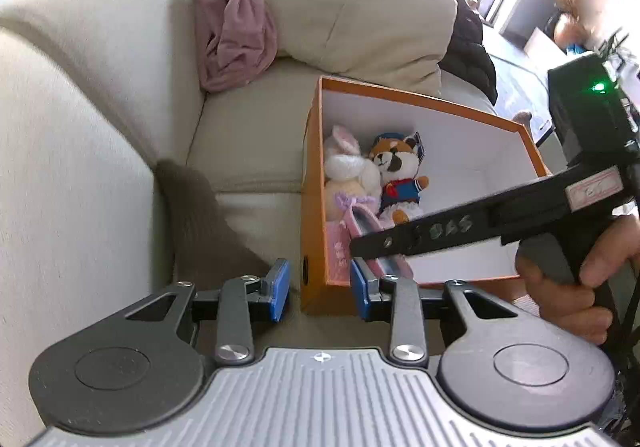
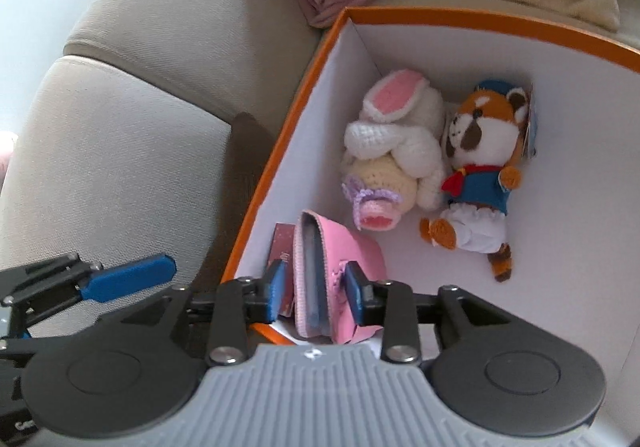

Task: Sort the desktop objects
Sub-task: 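Lower both items into the box and open both grippers, then move both grippers back toward the dark box and pink pom-pom ball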

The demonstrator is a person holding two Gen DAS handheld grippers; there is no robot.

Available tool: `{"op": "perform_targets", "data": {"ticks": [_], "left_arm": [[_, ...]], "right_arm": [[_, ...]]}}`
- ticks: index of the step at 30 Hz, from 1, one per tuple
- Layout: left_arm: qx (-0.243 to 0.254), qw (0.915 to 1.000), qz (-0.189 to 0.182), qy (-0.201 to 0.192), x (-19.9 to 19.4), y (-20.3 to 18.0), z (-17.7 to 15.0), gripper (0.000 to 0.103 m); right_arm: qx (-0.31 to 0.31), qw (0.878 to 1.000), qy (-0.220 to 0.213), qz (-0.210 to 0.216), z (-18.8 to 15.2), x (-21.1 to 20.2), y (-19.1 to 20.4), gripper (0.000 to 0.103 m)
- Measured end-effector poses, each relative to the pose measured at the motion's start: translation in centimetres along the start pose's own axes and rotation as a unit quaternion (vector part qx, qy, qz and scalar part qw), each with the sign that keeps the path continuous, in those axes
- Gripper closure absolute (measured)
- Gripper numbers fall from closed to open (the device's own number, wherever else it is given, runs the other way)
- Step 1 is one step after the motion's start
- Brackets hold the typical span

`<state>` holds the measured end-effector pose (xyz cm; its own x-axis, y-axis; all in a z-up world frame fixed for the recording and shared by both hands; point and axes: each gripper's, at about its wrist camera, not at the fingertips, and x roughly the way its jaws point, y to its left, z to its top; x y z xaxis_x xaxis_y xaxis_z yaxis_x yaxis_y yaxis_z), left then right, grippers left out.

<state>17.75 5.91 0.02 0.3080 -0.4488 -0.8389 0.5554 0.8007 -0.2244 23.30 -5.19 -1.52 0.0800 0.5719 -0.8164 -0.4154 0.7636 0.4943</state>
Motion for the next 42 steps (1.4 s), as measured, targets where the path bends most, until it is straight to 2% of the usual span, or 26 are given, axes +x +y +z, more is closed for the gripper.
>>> {"op": "perform_targets", "data": {"ticks": [4, 7, 11, 13, 20, 24, 28, 32, 34, 37, 40, 42], "left_arm": [[-0.017, 0.9998, -0.008, 0.006, 0.7, 0.8, -0.6, 0.065], [-0.023, 0.9997, -0.009, 0.009, 0.9, 1.1, -0.8, 0.065], [-0.028, 0.9995, -0.012, 0.006, 0.7, 1.2, -1.0, 0.065], [-0.027, 0.9995, -0.013, 0.007, 0.8, 1.2, -1.1, 0.065], [-0.019, 0.9997, -0.012, 0.009, 0.7, 1.0, -1.4, 0.065], [-0.017, 0.9997, -0.015, 0.007, -0.2, 1.0, -2.0, 0.065], [0.002, 0.9997, -0.018, 0.016, -1.5, 0.3, -3.4, 0.064], [0.035, 0.9979, -0.003, 0.055, -1.9, -0.9, -5.6, 0.063], [0.049, 0.9955, 0.007, 0.081, -1.8, -1.3, -6.9, 0.051], [0.056, 0.9898, 0.026, 0.128, -0.9, -1.6, -8.8, 0.048], [0.035, 0.9832, 0.051, 0.172, 0.6, -0.9, -10.4, 0.046], [0.017, 0.9788, 0.069, 0.192, 1.4, -0.4, -11.3, 0.046]], "right_arm": [[0.069, 0.997, 0.01, 0.02, -0.2, 0.0, -1.7, 0.067], [0.137, 0.99, 0.008, 0.034, -0.7, 0.3, -3.0, 0.069], [0.192, 0.979, -0.008, 0.066, -1.0, 0.6, -3.8, 0.073], [0.195, 0.978, -0.014, 0.068, -1.4, 0.8, -3.8, 0.072], [0.133, 0.989, -0.022, 0.054, -1.4, 0.0, -2.7, 0.067], [0.086, 0.995, -0.047, 0.027, -2.4, -1.3, -1.9, 0.067], [0.007, 0.996, -0.087, 0.016, -4.5, -4.9, -0.5, 0.067], [-0.067, 0.99, -0.12, 0.017, -7.9, -8.4, 0.1, 0.067], [-0.094, 0.988, -0.122, 0.026, -9.6, -9.3, 0.4, 0.067], [-0.119, 0.986, -0.107, 0.036, -12.2, -9.8, 0.9, 0.067], [-0.136, 0.987, -0.076, 0.029, -14.4, -8.3, 0.9, 0.068], [-0.147, 0.987, -0.059, 0.023, -15.6, -7.0, 0.7, 0.072]]}}
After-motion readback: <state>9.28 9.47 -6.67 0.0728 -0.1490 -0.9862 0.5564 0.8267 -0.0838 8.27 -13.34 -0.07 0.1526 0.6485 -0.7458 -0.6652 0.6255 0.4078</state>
